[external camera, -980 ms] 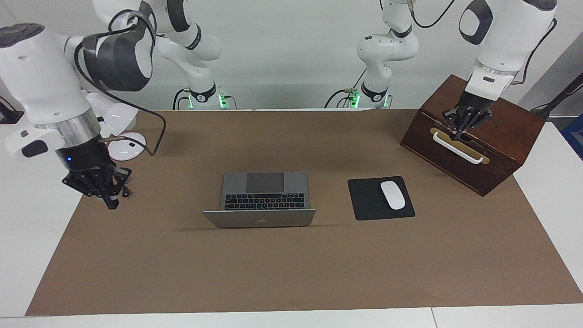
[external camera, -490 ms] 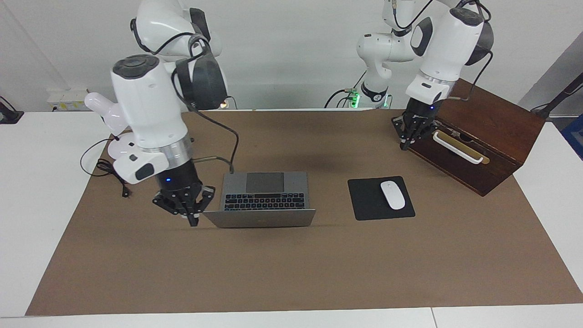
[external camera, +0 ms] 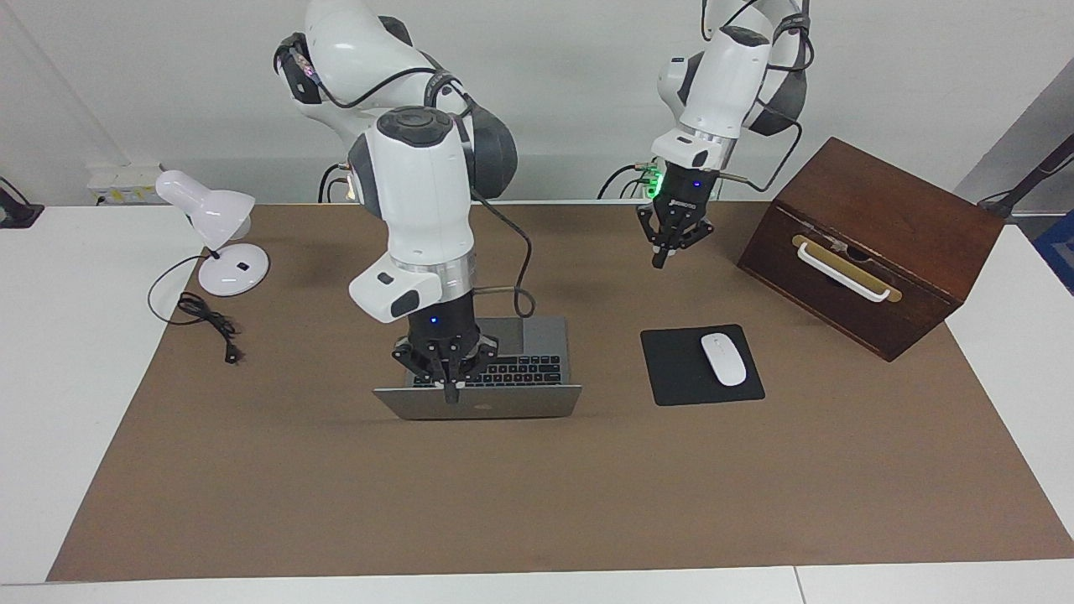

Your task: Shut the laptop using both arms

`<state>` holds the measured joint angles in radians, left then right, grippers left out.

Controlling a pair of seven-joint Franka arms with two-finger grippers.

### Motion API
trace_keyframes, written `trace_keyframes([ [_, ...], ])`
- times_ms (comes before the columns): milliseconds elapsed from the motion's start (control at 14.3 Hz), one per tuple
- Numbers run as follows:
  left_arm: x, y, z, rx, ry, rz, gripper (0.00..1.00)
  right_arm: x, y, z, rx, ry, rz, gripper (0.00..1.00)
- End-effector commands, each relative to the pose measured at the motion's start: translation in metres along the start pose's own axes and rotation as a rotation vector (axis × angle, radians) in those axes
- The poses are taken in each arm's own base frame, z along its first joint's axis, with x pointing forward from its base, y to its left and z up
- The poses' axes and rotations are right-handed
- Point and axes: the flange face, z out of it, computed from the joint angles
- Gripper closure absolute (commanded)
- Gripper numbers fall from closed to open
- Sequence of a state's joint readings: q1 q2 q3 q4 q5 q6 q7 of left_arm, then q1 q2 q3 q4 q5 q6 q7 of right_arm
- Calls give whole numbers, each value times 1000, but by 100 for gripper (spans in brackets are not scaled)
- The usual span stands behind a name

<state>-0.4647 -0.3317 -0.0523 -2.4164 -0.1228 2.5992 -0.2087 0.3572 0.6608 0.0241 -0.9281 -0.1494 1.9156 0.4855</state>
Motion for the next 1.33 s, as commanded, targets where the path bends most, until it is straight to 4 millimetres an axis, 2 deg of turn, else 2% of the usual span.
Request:
trace_keyframes([
  [0, -28, 21, 9, -53, 65, 34, 100, 2, -7, 11, 0, 28, 24, 100],
  [210, -50, 40, 39, -85, 105, 81, 100, 4, -9, 29, 12, 44, 25, 100],
  [420, -63, 60, 77, -111, 136, 121, 100, 6, -10, 39, 25, 55, 39, 100],
  [630, -78, 70, 111, -128, 167, 147, 100, 5, -7, 43, 51, 21, 63, 100],
  [980, -80, 69, 132, -123, 178, 168, 100, 3, 1, 45, 48, -29, 80, 100],
  [1260, -92, 71, 179, -130, 222, 180, 100, 0, -1, 43, 72, -59, 94, 100],
])
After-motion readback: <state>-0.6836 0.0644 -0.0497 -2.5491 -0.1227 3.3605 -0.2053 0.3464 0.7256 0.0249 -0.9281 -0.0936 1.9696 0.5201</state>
